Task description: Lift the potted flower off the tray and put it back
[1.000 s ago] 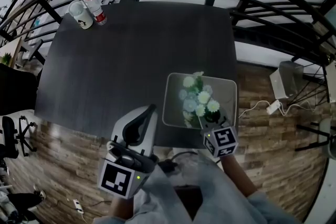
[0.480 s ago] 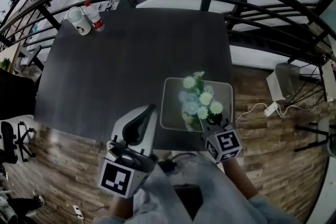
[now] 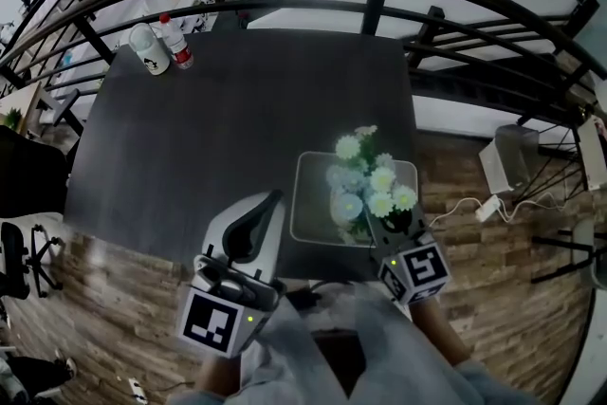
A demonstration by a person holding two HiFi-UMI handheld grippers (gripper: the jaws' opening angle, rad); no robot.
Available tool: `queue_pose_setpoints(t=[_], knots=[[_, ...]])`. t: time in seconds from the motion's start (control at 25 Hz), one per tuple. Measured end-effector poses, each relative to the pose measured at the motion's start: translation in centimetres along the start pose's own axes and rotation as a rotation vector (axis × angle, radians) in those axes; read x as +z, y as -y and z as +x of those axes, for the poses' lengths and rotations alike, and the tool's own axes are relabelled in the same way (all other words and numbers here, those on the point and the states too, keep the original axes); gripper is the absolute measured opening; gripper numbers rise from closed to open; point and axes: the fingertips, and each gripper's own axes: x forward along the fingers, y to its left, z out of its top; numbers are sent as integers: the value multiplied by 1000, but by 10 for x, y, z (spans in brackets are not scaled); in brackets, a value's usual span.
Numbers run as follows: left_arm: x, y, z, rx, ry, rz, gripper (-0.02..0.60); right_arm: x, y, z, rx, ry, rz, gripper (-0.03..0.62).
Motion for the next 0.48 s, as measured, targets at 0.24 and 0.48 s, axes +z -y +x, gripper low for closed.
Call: queue_pose_setpoints(t=[0.24,0.48], knots=[[6,2,2,-11,15,10,-2,33,-2,-7,-11,59,-19,81],[11,2,2,-20,26,20,-2,55,-7,-14,-15,103,-38,80]])
